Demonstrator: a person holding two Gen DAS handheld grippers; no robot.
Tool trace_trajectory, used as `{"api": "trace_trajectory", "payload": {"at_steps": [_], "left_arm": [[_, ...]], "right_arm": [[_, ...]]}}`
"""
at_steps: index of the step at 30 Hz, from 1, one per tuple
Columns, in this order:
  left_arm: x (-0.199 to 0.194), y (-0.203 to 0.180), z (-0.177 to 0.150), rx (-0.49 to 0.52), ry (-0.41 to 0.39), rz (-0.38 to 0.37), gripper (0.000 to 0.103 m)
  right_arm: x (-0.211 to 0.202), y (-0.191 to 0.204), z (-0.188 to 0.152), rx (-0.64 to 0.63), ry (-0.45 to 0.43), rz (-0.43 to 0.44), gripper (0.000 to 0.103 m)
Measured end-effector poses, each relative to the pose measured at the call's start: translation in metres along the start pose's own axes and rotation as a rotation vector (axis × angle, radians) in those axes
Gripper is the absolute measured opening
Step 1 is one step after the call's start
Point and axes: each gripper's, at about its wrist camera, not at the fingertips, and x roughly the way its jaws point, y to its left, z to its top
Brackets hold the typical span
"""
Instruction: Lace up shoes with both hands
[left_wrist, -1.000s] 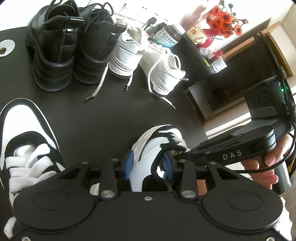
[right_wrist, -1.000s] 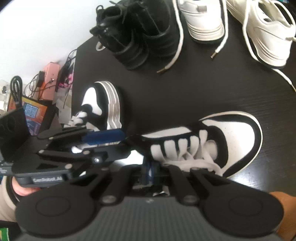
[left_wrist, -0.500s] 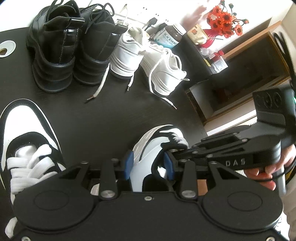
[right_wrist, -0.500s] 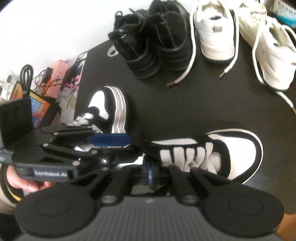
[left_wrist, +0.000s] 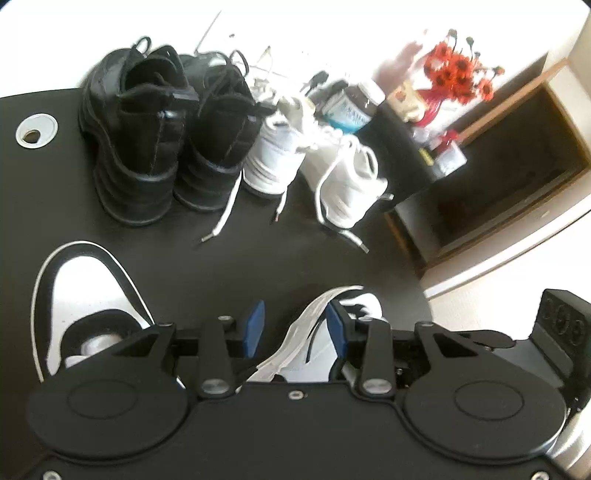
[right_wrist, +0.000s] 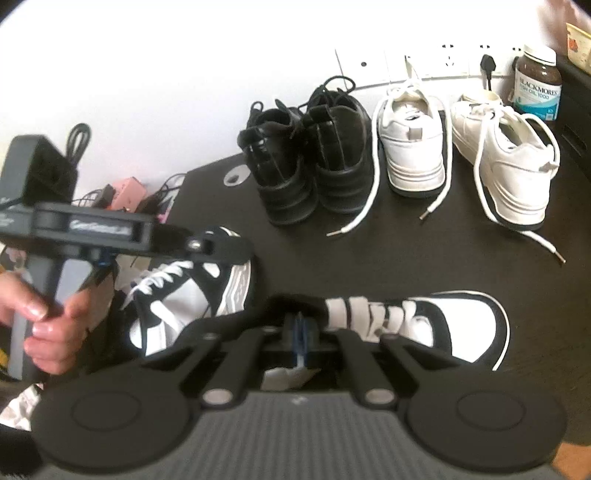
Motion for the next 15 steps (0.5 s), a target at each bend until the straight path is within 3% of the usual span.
{"api": "trace_trajectory", "payload": {"at_steps": [6,15], "left_arm": [[0.013,-0.005,-0.001,0.027,0.050,0.009,0.037],[0.014,-0.001,-0.005,0.008,0.065,-0.008,0.037]], "right_arm": [[0.003,0.000,-0.002,0.011,-0.021,0.014,0.003],[0.014,0.003,0.005,0.028,0.092,-0.006,0.003]]}}
